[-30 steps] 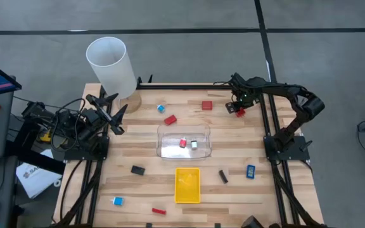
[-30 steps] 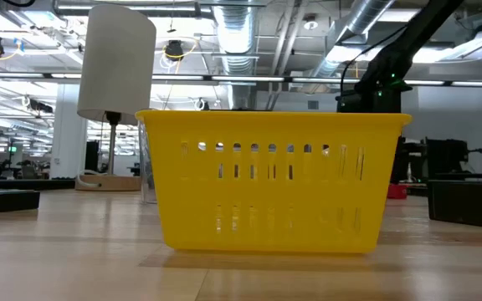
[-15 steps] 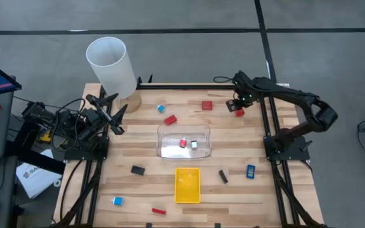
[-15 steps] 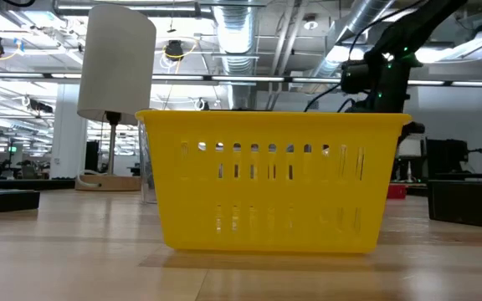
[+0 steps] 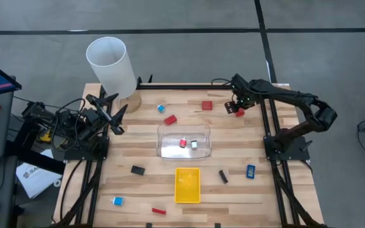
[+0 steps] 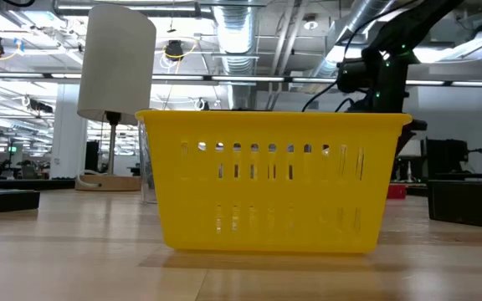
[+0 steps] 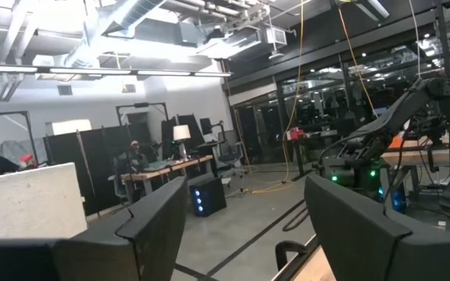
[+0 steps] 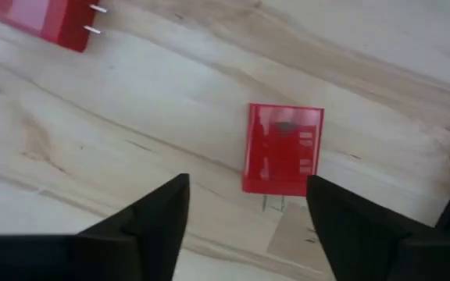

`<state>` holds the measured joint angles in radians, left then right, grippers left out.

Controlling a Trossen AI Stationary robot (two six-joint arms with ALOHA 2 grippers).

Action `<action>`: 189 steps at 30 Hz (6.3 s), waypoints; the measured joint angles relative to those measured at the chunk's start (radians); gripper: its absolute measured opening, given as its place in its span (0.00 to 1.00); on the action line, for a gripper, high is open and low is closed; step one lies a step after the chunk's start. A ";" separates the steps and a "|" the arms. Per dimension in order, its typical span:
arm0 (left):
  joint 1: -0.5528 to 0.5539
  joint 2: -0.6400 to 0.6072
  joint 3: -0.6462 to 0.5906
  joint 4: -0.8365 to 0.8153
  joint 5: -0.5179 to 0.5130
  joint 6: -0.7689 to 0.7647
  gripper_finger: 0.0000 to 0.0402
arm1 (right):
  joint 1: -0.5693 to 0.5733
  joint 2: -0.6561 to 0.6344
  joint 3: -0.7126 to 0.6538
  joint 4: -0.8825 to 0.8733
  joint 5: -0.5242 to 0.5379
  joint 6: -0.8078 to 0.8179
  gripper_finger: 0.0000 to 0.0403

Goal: Pick & Place Office items
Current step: Put the right red charger adapter into the transparent bin

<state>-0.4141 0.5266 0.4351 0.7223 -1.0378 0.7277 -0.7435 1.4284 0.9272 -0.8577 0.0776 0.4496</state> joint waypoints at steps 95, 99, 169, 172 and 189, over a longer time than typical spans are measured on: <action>0.000 0.000 0.000 -0.008 0.069 -0.027 0.63 | 0.265 -0.070 -0.035 0.243 -0.024 0.141 0.49; 0.000 0.000 0.000 -0.008 0.068 -0.027 0.63 | 0.379 -0.104 -0.035 0.270 0.028 0.195 0.49; 0.000 0.007 0.000 -0.009 0.065 -0.028 0.63 | 0.782 0.539 0.585 0.055 -0.059 -0.050 0.49; 0.000 0.005 0.000 -0.009 0.066 -0.026 0.63 | 0.775 0.539 0.587 0.070 -0.062 -0.066 0.49; 0.000 0.005 0.000 -0.007 0.066 -0.028 0.63 | 0.729 0.540 0.586 0.180 -0.087 -0.129 0.49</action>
<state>-0.4139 0.5320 0.4351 0.7151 -0.9722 0.6994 -0.0141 1.9682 1.5135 -0.6781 -0.0090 0.3210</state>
